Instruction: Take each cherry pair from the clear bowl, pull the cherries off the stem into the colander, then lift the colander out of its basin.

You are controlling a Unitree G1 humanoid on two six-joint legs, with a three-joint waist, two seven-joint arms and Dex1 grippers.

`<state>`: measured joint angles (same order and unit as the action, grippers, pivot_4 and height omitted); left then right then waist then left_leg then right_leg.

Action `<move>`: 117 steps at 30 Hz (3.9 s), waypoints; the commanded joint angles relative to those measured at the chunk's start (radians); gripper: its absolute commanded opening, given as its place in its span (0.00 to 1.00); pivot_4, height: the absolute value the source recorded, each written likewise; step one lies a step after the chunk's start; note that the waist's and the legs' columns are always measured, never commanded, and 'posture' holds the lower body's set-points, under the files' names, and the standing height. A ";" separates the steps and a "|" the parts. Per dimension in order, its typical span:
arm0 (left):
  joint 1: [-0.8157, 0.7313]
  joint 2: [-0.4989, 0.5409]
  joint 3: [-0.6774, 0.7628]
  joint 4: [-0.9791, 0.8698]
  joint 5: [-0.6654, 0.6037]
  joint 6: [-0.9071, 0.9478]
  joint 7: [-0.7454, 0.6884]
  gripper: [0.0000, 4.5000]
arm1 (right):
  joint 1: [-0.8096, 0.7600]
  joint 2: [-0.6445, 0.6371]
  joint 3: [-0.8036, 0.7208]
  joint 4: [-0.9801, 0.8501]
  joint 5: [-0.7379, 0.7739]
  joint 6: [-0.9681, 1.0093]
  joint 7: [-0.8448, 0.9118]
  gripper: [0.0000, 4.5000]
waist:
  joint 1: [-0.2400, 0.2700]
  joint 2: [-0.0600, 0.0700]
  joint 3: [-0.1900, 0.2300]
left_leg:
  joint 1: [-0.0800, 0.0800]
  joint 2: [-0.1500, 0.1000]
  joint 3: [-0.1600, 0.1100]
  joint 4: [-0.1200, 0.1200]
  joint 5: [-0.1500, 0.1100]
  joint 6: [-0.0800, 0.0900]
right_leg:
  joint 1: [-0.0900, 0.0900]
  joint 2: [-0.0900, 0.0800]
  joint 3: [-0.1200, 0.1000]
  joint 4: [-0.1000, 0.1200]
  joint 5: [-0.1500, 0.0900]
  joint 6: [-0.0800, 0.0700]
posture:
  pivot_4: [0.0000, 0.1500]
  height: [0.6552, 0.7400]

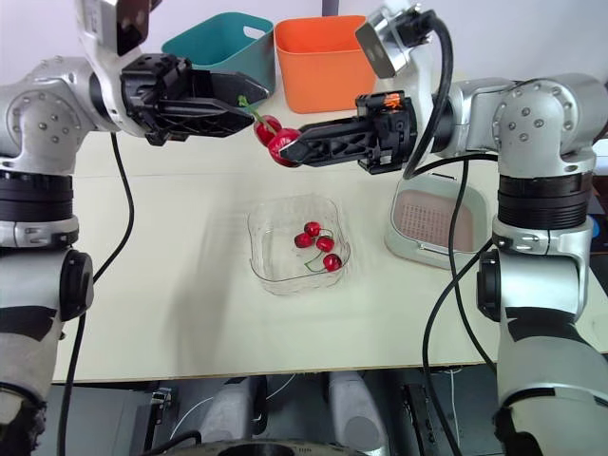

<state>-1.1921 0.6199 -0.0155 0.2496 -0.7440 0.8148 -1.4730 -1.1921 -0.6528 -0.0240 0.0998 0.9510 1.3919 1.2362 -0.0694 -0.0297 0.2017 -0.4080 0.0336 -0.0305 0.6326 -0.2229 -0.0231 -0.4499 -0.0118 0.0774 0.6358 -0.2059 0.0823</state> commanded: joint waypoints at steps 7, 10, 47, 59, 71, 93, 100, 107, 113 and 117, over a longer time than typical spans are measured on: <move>-0.024 -0.008 0.045 -0.043 -0.040 0.039 0.020 0.01 | -0.010 -0.007 -0.032 -0.025 0.042 0.002 -0.024 0.24 | 0.000 0.000 0.000 | 0.000 0.000 0.000 0.000 0.000 0.000 | 0.000 0.000 0.000 0.000 0.000 0.000 | 1.00 1.00; -0.025 -0.001 0.045 -0.046 -0.036 0.040 0.024 0.01 | -0.002 -0.008 -0.034 -0.026 0.041 -0.009 -0.029 0.24 | 0.000 0.000 0.000 | 0.000 0.000 0.000 0.000 0.000 0.000 | 0.000 0.000 0.000 0.000 0.000 0.000 | 1.00 1.00; 0.005 0.032 -0.007 -0.092 0.159 -0.025 0.255 0.00 | -0.081 -0.087 0.085 -0.187 -0.201 -0.048 -0.372 0.99 | 0.000 0.000 0.000 | 0.000 0.000 0.001 -0.001 0.000 0.000 | -0.002 0.000 0.001 0.000 0.000 0.000 | 1.00 1.00; 0.019 0.009 -0.014 -0.109 0.171 -0.044 0.235 0.00 | -0.113 -0.003 0.142 -0.108 -0.246 -0.090 -0.364 0.99 | -0.001 0.000 0.000 | -0.001 0.000 0.001 -0.001 0.000 0.000 | -0.002 0.000 0.001 0.000 0.000 0.000 | 1.00 1.00; 0.021 0.009 -0.011 -0.099 0.176 -0.052 0.237 0.00 | -0.127 0.011 0.148 -0.092 -0.255 -0.096 -0.349 0.95 | 0.000 0.000 0.000 | -0.001 0.000 0.001 -0.001 0.000 0.000 | -0.002 0.000 0.001 0.000 0.000 0.000 | 1.00 1.00; 0.000 -0.011 0.005 -0.072 0.160 -0.053 0.263 0.00 | -0.100 0.001 0.177 -0.102 -0.288 -0.120 -0.315 0.27 | 0.000 0.000 0.000 | -0.001 0.000 0.001 -0.001 0.000 0.000 | -0.002 0.000 0.001 0.000 0.000 0.000 | 1.00 1.00; -0.032 -0.009 0.029 -0.029 0.160 -0.072 0.271 0.00 | -0.044 -0.041 0.202 -0.156 -0.280 -0.099 -0.288 0.27 | 0.001 0.000 0.000 | -0.001 0.000 0.001 -0.001 0.000 0.000 | -0.002 0.000 0.001 0.000 0.000 0.000 | 1.00 1.00; -0.050 -0.011 0.044 0.005 0.166 -0.070 0.278 0.00 | 0.032 -0.071 0.196 -0.221 -0.266 -0.060 -0.305 0.27 | -0.002 0.000 0.000 | -0.001 0.000 0.001 -0.001 0.000 0.000 | -0.002 0.000 0.001 0.000 0.000 0.000 | 1.00 1.00; 0.004 -0.001 0.005 -0.025 0.217 -0.120 0.270 0.00 | 0.055 -0.163 0.090 -0.187 -0.288 -0.091 -0.319 0.27 | 0.005 0.000 0.000 | -0.001 0.000 0.001 -0.001 0.000 0.000 | -0.002 0.000 0.001 0.001 0.000 0.000 | 1.00 1.00; 0.041 0.007 -0.046 -0.028 0.294 -0.190 0.277 0.00 | 0.155 -0.316 0.067 -0.120 -0.365 -0.176 -0.310 0.27 | 0.022 0.000 0.000 | -0.001 -0.001 0.002 0.000 0.000 0.000 | -0.001 -0.001 0.001 -0.002 0.000 0.000 | 1.00 1.00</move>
<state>-1.1383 0.6179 -0.0545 0.2531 -0.4678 0.6577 -1.1950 -1.0481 -0.9408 0.0695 -0.0290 0.6126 1.2543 0.9193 -0.0477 -0.0296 0.2018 -0.4092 0.0329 -0.0282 0.6323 -0.2228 -0.0230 -0.4509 -0.0127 0.0792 0.6329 -0.2064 0.0816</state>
